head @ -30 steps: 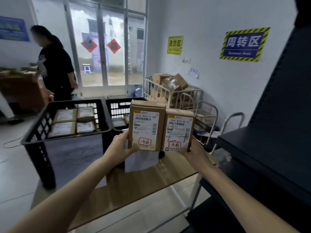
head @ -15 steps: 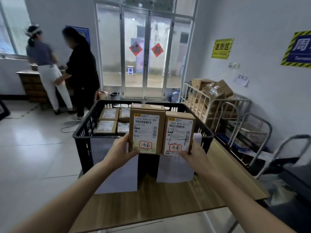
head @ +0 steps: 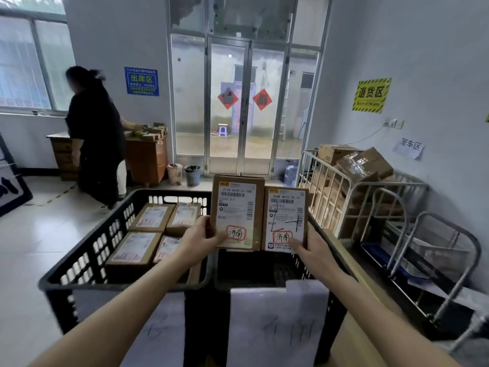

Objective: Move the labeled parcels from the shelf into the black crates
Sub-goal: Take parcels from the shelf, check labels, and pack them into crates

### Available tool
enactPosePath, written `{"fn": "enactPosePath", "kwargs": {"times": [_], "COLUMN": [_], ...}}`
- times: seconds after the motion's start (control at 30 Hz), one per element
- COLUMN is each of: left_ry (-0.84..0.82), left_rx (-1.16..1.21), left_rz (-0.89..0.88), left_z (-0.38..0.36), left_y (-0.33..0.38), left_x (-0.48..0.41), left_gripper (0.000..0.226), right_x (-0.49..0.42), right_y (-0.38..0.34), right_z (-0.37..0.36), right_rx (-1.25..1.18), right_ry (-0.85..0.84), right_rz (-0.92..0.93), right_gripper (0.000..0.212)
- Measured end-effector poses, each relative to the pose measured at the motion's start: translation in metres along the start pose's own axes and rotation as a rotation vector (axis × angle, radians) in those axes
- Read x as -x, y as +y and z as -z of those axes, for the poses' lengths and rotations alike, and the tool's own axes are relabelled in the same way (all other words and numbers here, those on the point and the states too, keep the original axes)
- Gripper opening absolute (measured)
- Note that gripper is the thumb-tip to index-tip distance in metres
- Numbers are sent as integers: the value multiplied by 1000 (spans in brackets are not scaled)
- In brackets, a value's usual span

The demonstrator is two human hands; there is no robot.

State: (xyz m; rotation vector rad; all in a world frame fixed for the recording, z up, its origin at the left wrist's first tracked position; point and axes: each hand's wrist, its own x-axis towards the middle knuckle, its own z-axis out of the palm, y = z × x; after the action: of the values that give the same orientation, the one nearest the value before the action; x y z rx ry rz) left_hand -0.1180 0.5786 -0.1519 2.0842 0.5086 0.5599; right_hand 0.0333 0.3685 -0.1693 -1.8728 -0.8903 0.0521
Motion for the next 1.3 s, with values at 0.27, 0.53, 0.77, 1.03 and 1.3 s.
{"fn": "enactPosePath", "kwargs": {"times": [0.27,0.53,0.77,1.03,1.3], "left_ry": [-135,-364,-566,-725,-523], "left_rx": [74,-47,-223,-275,-246], "left_rz": [165,617,843,985,960], "left_z": [-77,-119,-141,-166,-175], "left_y": [-14,-74,-97,-122,-151], "left_x": [-102,-124,-141,-145,-164], "left_gripper": [76,65,40,42,46], "right_x": [-98,-113,-121,-124,-133], "right_y": [83,166,205,237,258], "right_z": [35,-3,-39,-61,-91], "right_rx": [97,5,72,225,140], "right_ry": [-151,-563,-754,-969,-905], "right_rz": [-165,-527,-682,-812,-810], "right_gripper": [43,64,35,26,38]}}
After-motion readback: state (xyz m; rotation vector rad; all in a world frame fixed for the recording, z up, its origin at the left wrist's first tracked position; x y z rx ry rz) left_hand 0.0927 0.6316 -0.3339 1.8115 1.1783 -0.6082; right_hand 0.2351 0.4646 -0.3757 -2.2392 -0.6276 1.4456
